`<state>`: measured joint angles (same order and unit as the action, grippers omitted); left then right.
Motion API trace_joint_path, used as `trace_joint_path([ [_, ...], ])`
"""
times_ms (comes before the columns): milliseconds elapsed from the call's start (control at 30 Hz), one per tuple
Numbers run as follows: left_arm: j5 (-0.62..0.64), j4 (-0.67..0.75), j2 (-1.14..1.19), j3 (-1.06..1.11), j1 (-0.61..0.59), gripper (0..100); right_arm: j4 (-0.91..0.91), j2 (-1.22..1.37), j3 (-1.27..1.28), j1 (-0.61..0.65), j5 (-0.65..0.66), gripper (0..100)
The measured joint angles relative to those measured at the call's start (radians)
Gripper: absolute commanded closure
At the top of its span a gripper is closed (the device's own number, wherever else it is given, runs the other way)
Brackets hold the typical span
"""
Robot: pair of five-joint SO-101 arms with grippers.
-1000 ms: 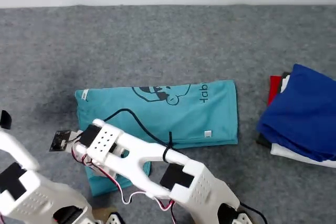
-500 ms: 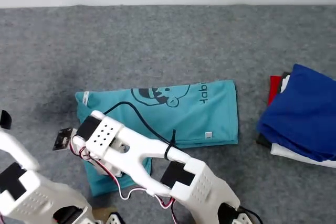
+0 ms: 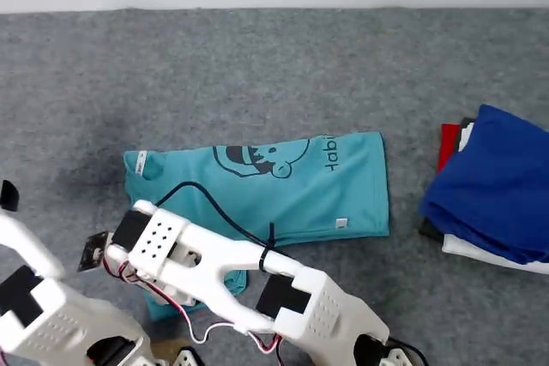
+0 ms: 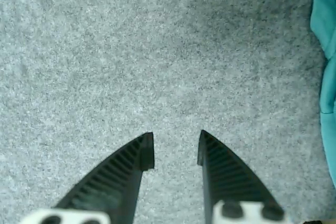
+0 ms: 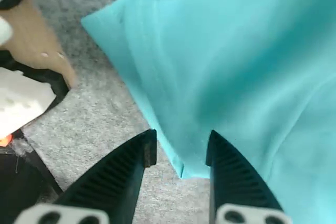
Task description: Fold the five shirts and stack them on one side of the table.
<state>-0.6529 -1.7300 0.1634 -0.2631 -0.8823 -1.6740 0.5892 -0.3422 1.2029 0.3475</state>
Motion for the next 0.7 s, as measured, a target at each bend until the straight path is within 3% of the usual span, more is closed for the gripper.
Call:
trace_joint_path([
  [300,0.000,0.000,0.000,0.000,0.000,85,0.123,0.002,-0.117,-0.026,-0.002,96.9],
  [700,-0.002,0.000,0.000,0.000,0.000,85,0.347,0.180,-0.140,-0.025,0.000,98.0],
])
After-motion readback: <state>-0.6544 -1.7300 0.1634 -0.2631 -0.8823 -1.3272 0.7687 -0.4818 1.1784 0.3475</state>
